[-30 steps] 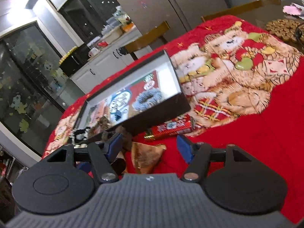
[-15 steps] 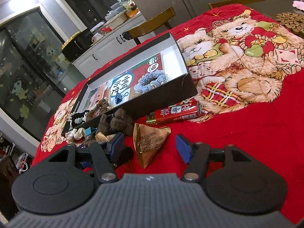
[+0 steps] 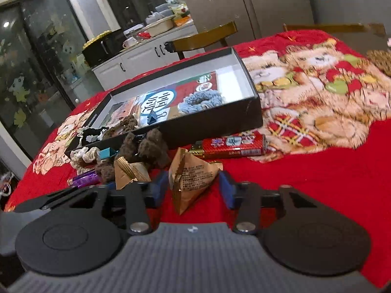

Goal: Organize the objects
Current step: 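Grasp brown paper triangle with left tool while right tool grasps tan paper triangle, then lift both held paper triangles and carry them over the black box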

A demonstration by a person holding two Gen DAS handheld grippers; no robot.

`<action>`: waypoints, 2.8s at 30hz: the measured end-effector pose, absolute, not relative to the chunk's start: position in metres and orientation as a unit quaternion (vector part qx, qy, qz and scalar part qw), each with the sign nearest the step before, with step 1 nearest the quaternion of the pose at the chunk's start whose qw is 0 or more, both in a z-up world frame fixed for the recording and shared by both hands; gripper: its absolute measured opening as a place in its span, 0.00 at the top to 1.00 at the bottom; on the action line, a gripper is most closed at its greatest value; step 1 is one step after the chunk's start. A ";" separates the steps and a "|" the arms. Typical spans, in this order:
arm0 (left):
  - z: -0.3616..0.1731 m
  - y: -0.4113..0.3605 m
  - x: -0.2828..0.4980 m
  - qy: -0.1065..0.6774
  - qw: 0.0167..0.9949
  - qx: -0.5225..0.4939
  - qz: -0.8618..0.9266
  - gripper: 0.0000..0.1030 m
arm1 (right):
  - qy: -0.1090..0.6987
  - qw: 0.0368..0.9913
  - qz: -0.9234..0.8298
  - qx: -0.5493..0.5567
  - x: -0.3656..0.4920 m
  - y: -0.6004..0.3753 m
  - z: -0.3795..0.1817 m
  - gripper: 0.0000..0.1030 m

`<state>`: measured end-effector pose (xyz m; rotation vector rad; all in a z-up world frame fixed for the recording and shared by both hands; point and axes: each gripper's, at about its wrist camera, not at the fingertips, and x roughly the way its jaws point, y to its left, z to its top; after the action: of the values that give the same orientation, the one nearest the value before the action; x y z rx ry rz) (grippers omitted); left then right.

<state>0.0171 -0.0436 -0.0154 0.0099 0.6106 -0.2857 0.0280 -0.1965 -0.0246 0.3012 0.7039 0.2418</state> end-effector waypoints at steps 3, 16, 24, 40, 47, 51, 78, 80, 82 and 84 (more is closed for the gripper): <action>-0.015 -0.041 0.017 0.300 0.944 -0.004 -0.139 0.52 | 0.342 0.922 0.113 0.142 0.027 -0.195 -0.024 0.59; -0.015 -0.042 0.016 0.295 0.946 0.002 -0.133 0.52 | 0.353 0.911 0.110 0.184 0.027 -0.205 -0.023 0.61; -0.012 -0.044 0.009 0.274 0.953 0.017 -0.123 0.52 | 0.355 0.904 0.111 0.209 0.028 -0.210 -0.021 0.61; -0.004 -0.038 -0.006 0.231 0.967 0.014 -0.108 0.52 | 0.315 0.911 0.116 0.239 0.018 -0.223 -0.001 0.61; -0.002 -0.035 -0.010 0.213 0.970 0.002 -0.118 0.52 | 0.313 0.908 0.119 0.252 0.018 -0.227 0.001 0.61; 0.001 -0.038 -0.015 0.196 0.973 0.006 -0.121 0.52 | 0.308 0.909 0.120 0.254 0.017 -0.228 0.003 0.61; -0.017 -0.041 0.006 0.288 0.951 0.018 -0.114 0.62 | 0.315 0.903 0.120 0.265 0.021 -0.231 -0.003 0.61; -0.014 -0.038 0.002 0.277 0.954 0.017 -0.109 0.63 | 0.309 0.905 0.125 0.265 0.018 -0.230 0.001 0.61; -0.009 -0.036 -0.005 0.257 0.960 0.023 -0.105 0.63 | 0.300 0.908 0.129 0.263 0.015 -0.230 0.004 0.61; -0.003 -0.034 -0.009 0.238 0.965 0.020 -0.106 0.63 | 0.290 0.911 0.133 0.261 0.013 -0.230 0.007 0.61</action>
<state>-0.0095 -0.0336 -0.0030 0.0401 0.4818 -0.2145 0.0126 -0.2304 0.0074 0.5376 0.5984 0.2747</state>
